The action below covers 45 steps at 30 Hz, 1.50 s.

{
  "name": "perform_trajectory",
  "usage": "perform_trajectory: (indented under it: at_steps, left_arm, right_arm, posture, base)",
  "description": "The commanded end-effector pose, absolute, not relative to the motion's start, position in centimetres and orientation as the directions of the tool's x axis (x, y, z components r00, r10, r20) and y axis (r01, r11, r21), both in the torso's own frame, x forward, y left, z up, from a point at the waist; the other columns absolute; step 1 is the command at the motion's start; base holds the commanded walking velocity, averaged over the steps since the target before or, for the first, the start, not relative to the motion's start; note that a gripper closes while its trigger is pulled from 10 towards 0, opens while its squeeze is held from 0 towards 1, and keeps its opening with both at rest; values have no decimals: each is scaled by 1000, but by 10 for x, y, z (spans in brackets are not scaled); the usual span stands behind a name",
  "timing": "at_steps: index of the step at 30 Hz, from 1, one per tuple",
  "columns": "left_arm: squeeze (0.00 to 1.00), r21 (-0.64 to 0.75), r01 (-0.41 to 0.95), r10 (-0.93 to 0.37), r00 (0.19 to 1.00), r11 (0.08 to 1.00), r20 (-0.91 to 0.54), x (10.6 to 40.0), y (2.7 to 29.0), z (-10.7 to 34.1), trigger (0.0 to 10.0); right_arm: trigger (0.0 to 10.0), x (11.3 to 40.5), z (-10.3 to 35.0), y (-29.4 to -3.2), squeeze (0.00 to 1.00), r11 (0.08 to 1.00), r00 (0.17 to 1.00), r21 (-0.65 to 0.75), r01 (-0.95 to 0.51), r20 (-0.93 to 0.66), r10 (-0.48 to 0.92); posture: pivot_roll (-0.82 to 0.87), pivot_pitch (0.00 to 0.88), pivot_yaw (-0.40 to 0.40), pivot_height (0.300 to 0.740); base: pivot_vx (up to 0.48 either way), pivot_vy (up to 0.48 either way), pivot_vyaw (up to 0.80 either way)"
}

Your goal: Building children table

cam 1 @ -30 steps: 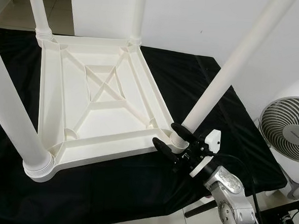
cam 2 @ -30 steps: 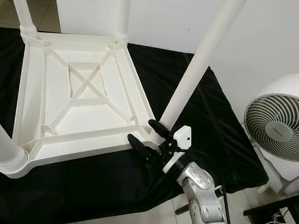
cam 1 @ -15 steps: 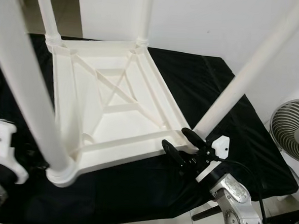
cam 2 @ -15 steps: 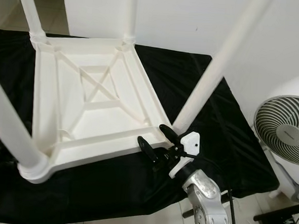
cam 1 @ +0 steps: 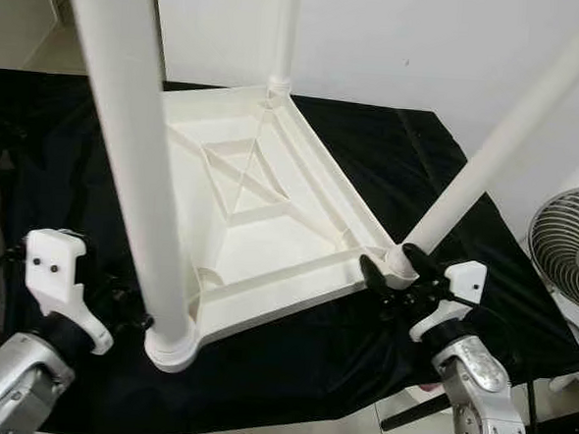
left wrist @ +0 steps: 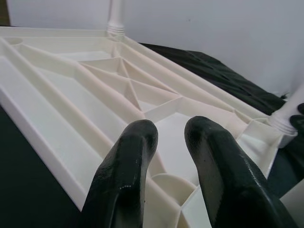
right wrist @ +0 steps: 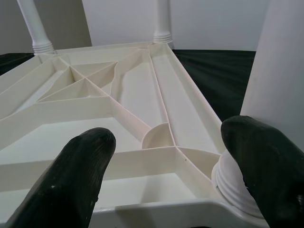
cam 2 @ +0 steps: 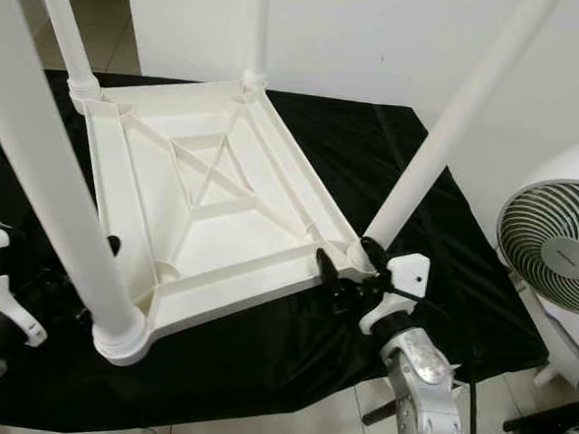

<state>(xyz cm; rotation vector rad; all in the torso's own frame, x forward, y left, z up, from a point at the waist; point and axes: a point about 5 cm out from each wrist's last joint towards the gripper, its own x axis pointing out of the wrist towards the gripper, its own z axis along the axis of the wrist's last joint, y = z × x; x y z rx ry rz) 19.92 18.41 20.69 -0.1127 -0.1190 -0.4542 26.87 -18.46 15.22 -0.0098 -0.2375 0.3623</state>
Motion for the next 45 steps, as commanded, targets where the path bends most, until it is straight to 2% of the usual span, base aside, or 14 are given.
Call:
perform_trajectory:
  at_steps: [1,12,16,17,21,24,34,37,39,45]
  left_arm:
    - [0,-110,403,-386,910,908,152,201,179,210,10000]
    - [0,-154,440,-416,894,885,168,203,162,211,10000]
    - [0,-157,445,-421,892,882,164,203,161,210,10000]
    - [0,-157,448,-424,891,880,163,203,162,210,10000]
    - [0,-158,449,-426,890,879,163,204,162,210,10000]
    - [0,-157,451,-427,889,879,164,205,162,211,10000]
    - [0,-162,460,-435,885,873,166,202,160,211,10000]
    - [0,-162,470,-446,880,868,164,201,158,211,10000]
    - [0,-149,524,-504,850,839,154,197,152,213,10000]
    - [0,-133,563,-547,825,815,142,196,147,212,10000]
  right_arm:
    - [10000,267,149,-188,0,948,923,-50,-314,216,317]
    - [10000,245,135,-167,0,981,965,11,-194,183,189]
    - [10000,240,133,-173,0,996,979,-24,-90,182,92]
    - [10000,240,133,-180,0,997,982,-72,-4,187,17]
    - [10000,240,133,-185,0,995,981,-87,50,192,-33]
    - [10000,252,139,-203,0,975,966,-123,184,206,-157]
    - [10000,276,150,-219,0,948,939,-145,285,239,-246]
    - [10000,280,152,-221,0,944,936,-150,294,244,-253]
    - [10000,299,158,-220,0,956,940,-122,266,252,-229]
    - [10000,314,160,-216,0,970,952,-112,215,246,-183]
  posture:
    - [124,140,-45,740]
    - [113,151,-60,740]
    - [113,151,-60,740]
    - [113,151,-60,740]
    - [103,152,-56,740]
    - [104,153,-58,740]
    - [114,152,-66,740]
    - [116,154,-70,740]
    - [124,161,-81,740]
    - [127,164,-83,740]
  base:
    - [0,0,0]
    - [0,0,0]
    - [0,0,0]
    - [0,0,0]
    - [0,0,0]
    - [0,0,0]
    - [0,0,0]
    - [0,0,0]
    - [0,0,0]
    - [0,0,0]
